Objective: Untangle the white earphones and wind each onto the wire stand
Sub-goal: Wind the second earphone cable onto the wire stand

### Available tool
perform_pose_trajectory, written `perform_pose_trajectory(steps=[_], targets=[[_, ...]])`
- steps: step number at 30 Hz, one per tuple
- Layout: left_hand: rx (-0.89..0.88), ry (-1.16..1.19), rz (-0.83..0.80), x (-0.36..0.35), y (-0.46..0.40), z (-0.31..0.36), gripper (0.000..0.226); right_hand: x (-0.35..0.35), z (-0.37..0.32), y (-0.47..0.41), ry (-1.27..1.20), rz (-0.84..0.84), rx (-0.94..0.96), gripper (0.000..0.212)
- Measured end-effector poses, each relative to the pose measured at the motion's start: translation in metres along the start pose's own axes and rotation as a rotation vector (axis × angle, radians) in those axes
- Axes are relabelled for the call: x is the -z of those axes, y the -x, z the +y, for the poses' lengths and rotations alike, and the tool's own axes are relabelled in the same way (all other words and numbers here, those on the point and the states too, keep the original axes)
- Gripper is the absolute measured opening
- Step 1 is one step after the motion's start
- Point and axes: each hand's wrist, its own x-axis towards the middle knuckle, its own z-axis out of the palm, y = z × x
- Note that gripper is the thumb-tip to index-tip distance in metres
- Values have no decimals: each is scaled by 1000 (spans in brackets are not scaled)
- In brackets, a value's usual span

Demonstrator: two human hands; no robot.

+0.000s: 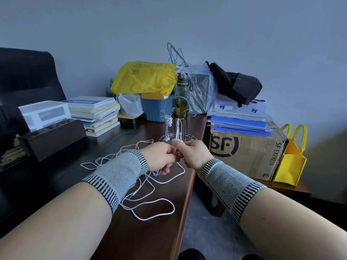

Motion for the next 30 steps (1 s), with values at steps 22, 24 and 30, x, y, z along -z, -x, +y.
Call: perform_pose_trajectory(steps=[22, 24, 30], targets=[[-72, -269, 177, 61, 28, -1, 20, 29, 20, -1, 594, 42, -136, 17], [-104, -339, 163, 50, 24, 3, 22, 25, 17, 2, 561, 106, -25, 38], [-151, -300, 194, 26, 10, 14, 23, 8, -10, 20, 151, 38, 340, 24]])
